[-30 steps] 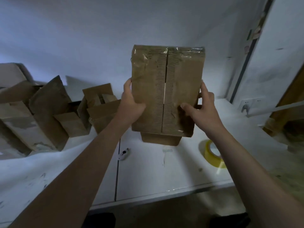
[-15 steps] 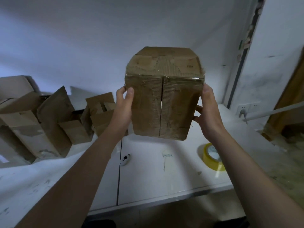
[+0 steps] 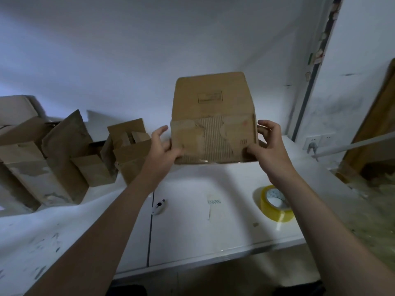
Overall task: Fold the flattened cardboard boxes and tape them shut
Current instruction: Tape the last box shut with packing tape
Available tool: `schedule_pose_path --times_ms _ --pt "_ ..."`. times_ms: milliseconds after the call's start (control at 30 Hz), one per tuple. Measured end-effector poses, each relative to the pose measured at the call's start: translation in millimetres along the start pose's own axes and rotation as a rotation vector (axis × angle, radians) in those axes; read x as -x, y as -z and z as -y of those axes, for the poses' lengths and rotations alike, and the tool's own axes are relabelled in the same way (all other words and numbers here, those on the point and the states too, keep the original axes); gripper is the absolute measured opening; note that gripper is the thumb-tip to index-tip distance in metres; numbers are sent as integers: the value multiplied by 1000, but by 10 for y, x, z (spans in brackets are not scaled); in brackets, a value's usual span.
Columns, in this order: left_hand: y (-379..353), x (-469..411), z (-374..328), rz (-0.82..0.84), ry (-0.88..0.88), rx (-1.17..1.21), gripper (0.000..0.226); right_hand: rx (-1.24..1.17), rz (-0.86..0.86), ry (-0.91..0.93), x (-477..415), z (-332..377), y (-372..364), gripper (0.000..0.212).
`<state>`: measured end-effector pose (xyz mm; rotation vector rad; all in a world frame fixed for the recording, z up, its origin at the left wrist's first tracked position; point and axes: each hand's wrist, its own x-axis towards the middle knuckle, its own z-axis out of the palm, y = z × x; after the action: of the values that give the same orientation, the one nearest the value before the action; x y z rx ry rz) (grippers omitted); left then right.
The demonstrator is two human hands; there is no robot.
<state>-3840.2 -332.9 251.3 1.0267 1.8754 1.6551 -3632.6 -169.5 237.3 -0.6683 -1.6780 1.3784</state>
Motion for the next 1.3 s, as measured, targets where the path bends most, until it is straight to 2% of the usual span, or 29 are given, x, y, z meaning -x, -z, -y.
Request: schedule_pose_path --times_ms 33,133,200,300,400,533,600,733,933,1033,1300 --pt "3 16 68 19 23 -26 53 66 24 1 21 -51 30 58" --pt "-8 104 229 -59 91 -142 27 282 58 -21 129 -243 76 50" --pt "-47 167 399 -54 109 -253 32 452 103 -73 210 -356 66 35" --pt "-155 306 638 11 142 -335 40 512 182 -205 358 -437 0 23" --pt "-215 396 753 -37 104 -360 44 624 98 -139 476 -518 -43 18" --pt "-180 416 754 -194 74 -284 43 566 -33 -127 544 -556 -38 30" --pt "-154 407 797 -232 9 -315 36 601 -67 -56 561 -578 -58 32" --pt "-108 375 936 -121 -127 -412 14 724 -30 60 569 -674 -88 26" --pt "-83 425 1079 -38 -236 -428 28 755 56 72 552 -771 -107 39" --pt "-59 379 1154 17 -239 -440 35 781 35 76 492 -819 -111 40" --pt "-54 108 1235 34 -223 -496 40 806 -10 82 252 -957 -162 40"
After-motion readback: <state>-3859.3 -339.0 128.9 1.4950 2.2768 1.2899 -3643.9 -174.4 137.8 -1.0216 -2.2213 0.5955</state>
